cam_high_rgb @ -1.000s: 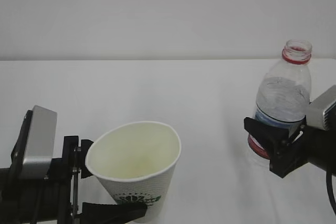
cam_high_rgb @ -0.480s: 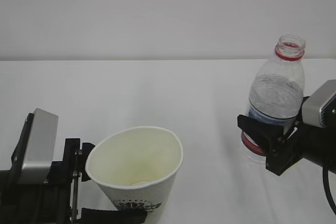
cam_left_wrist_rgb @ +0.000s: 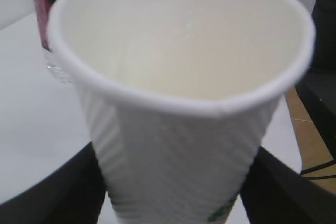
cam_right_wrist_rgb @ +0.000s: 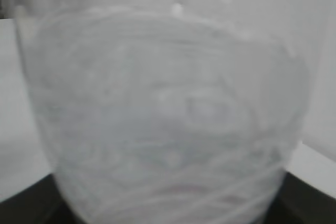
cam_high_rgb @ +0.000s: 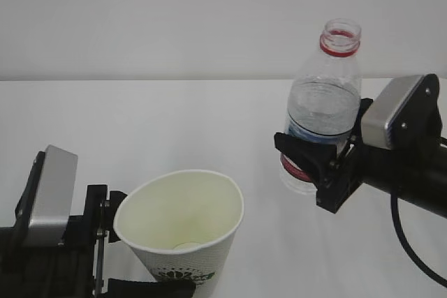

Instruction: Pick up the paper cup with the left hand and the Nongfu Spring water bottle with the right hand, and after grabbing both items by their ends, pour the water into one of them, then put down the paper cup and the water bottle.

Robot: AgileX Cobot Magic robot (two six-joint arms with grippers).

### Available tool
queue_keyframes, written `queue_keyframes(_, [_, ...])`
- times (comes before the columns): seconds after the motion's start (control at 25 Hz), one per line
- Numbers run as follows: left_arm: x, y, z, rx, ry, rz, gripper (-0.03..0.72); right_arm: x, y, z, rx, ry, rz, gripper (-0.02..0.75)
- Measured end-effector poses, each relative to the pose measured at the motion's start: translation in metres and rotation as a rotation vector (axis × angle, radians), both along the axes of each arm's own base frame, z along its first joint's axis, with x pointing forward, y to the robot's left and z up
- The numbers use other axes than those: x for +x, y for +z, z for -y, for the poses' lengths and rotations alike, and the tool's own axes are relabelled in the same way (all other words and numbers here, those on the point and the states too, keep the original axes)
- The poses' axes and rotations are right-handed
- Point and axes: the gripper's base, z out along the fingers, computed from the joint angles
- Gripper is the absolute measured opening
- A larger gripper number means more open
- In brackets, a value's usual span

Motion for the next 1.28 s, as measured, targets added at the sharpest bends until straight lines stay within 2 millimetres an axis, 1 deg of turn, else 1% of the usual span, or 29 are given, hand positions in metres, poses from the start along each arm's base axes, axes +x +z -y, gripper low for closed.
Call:
queue_keyframes(0.4, [0.0,0.0,0.0,0.0,-0.001,0.0,0.543,0.019,0.022,-0.033,-0.064,0.072,0.054,0.505])
queue_keyframes(0.68, [0.0,0.0,0.0,0.0,-0.001,0.0,0.543,0.026,0.035,-0.049,-0.094,0.123,0.103,0.505])
queue_keyframes(1.04, [0.0,0.0,0.0,0.0,-0.001,0.0,0.543,0.028,0.035,-0.054,-0.172,0.17,0.124,0.505])
queue_keyframes(1.28, [0.0,0.0,0.0,0.008,-0.01,0.032,0.543,0.032,0.042,-0.059,-0.222,0.212,0.171,0.505])
